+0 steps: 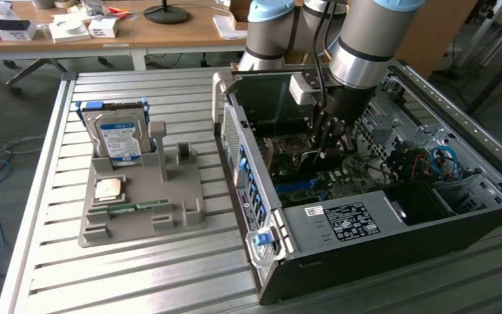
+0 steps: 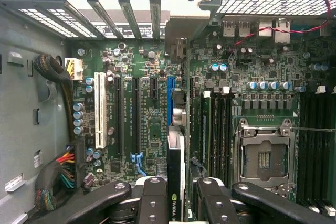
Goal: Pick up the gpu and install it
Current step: 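Insert the gpu into the slot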
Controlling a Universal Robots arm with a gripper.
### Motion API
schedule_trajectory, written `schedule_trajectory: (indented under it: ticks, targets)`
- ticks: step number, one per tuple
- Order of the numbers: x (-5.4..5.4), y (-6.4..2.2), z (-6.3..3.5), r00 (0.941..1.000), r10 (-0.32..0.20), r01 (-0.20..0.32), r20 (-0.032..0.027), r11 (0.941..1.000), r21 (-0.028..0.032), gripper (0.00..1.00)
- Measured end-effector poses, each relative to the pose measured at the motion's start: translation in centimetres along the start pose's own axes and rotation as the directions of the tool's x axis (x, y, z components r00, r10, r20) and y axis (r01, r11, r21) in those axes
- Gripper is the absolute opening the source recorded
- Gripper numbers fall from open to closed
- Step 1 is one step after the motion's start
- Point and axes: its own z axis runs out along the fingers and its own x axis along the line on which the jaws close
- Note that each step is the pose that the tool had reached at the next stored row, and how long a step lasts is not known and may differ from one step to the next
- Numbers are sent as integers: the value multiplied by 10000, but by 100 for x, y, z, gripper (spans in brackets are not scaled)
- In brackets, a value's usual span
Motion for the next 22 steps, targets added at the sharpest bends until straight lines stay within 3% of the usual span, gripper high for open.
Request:
schedule_trajectory:
  ticks: [22]
  targets:
    - [2, -1, 78, 10000, 0, 0, -1, 10000, 0, 26]
